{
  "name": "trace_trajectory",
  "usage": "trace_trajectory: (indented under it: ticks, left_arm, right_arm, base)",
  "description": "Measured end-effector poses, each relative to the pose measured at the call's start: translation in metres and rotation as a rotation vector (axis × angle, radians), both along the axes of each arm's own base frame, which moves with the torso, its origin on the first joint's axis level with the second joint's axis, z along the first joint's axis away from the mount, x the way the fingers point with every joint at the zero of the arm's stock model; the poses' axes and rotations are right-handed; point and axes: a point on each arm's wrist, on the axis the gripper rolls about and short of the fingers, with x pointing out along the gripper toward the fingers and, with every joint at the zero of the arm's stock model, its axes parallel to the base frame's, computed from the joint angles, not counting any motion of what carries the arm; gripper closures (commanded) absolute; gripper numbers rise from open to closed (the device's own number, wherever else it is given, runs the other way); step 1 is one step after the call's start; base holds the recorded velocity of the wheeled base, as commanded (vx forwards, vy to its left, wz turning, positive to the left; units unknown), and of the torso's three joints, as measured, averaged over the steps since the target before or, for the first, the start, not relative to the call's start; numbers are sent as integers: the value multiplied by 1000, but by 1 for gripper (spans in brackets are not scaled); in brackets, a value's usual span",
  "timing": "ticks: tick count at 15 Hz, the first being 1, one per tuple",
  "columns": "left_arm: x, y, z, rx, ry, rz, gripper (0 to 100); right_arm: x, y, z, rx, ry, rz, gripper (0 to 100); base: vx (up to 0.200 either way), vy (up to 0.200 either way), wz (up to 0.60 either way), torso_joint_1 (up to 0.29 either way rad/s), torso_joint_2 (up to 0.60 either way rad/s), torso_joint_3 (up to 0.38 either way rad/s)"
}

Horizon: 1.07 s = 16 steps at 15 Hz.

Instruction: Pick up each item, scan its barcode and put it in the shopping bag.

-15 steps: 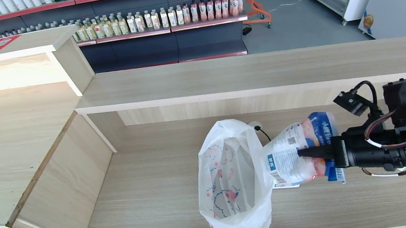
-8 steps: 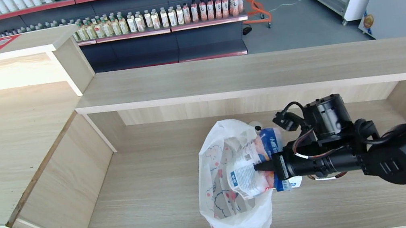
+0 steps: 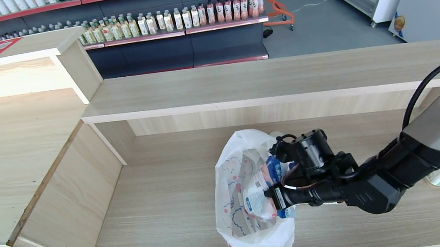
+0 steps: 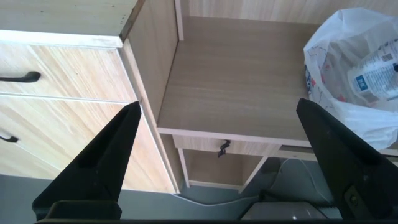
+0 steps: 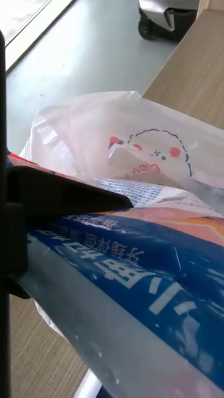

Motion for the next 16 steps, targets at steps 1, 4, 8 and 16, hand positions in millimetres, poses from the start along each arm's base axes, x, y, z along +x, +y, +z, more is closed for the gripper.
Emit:
trace_trajectory:
  ticks: [1,4,8,16]
  left_arm:
    - [0,0,0,0,0,0,0]
    - [0,0,0,0,0,0,0]
    - [0,0,0,0,0,0,0]
    - [0,0,0,0,0,0,0]
  right_arm:
    - [1,0,-6,-17,-1,-10,100]
    - [4,0,-13,-29,8,-18,0]
    - [3,-9,12,52,-13,-30,0]
    - [-58,-131,102,257,-4,-269,0]
  base:
    - [0,0,0,0,0,0]
    - [0,0,0,0,0,0]
    - [0,0,0,0,0,0]
    - [0,0,0,0,0,0]
